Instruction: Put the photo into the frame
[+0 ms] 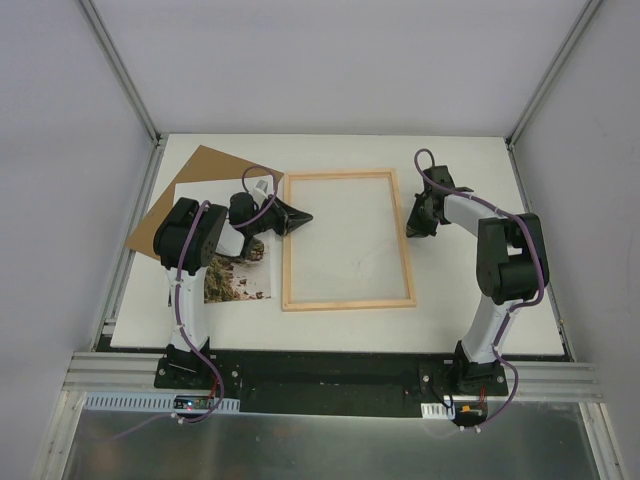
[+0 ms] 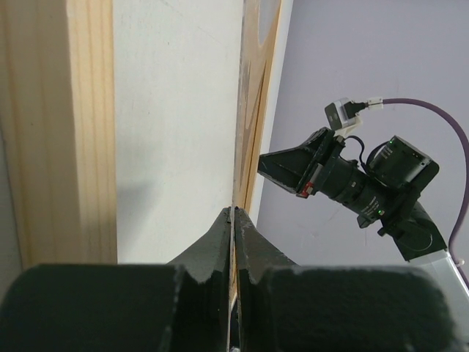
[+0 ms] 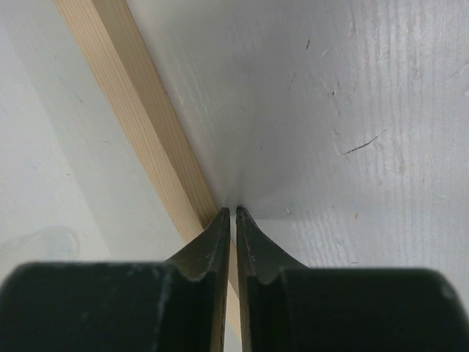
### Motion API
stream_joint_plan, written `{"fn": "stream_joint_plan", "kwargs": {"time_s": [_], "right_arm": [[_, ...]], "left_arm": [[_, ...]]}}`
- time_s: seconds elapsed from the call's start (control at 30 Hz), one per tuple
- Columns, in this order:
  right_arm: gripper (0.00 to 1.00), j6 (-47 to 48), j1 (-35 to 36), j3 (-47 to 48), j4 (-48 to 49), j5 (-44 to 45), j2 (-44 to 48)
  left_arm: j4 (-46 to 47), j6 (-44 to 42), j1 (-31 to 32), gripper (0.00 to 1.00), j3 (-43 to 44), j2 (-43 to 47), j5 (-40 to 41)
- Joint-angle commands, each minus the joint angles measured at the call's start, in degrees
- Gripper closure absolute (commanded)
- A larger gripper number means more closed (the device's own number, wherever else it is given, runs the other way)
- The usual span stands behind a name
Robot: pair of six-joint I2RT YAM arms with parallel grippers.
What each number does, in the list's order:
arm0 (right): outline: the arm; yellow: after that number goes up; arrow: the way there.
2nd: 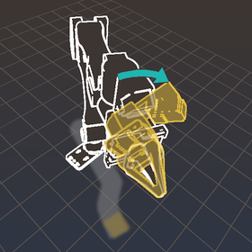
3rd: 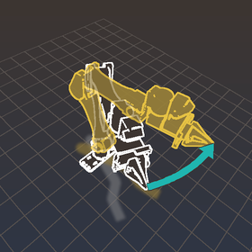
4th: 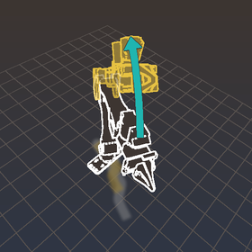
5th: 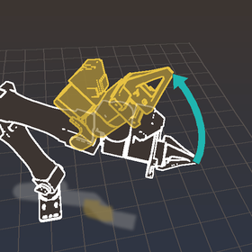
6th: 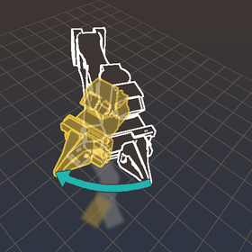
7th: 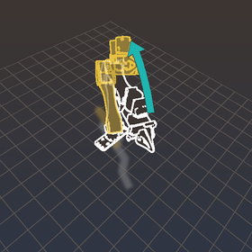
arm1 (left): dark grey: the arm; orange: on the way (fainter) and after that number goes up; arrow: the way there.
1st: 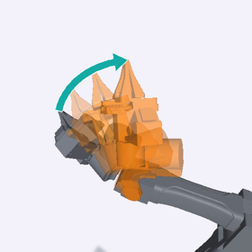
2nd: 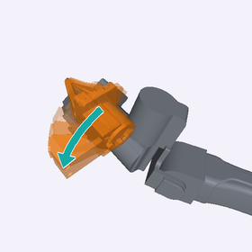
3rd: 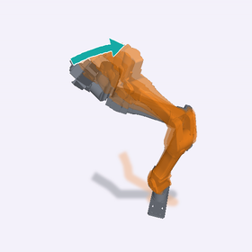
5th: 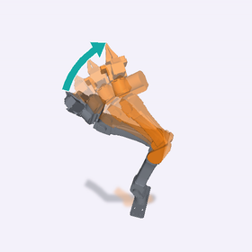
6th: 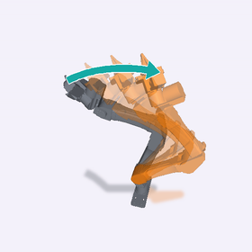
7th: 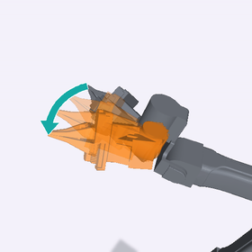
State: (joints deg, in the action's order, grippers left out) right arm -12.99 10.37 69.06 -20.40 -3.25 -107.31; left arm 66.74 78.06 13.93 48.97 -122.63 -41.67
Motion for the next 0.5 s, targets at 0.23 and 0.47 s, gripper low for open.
{"fn": "stream_joint_plan", "kwargs": {"time_s": [0.23,0.47], "right_arm": [[0.9,0.2,0.8,1.5,-1.0,0.1,-0.4],[0.9,0.2,0.8,1.5,-0.9,0.2,-0.5]], "left_arm": [[2.3,-4.3,0.7,1.0,-1.4,3.9,-0.1],[1.8,-5.1,0.7,1.0,-0.7,3.5,-1.3]]}}
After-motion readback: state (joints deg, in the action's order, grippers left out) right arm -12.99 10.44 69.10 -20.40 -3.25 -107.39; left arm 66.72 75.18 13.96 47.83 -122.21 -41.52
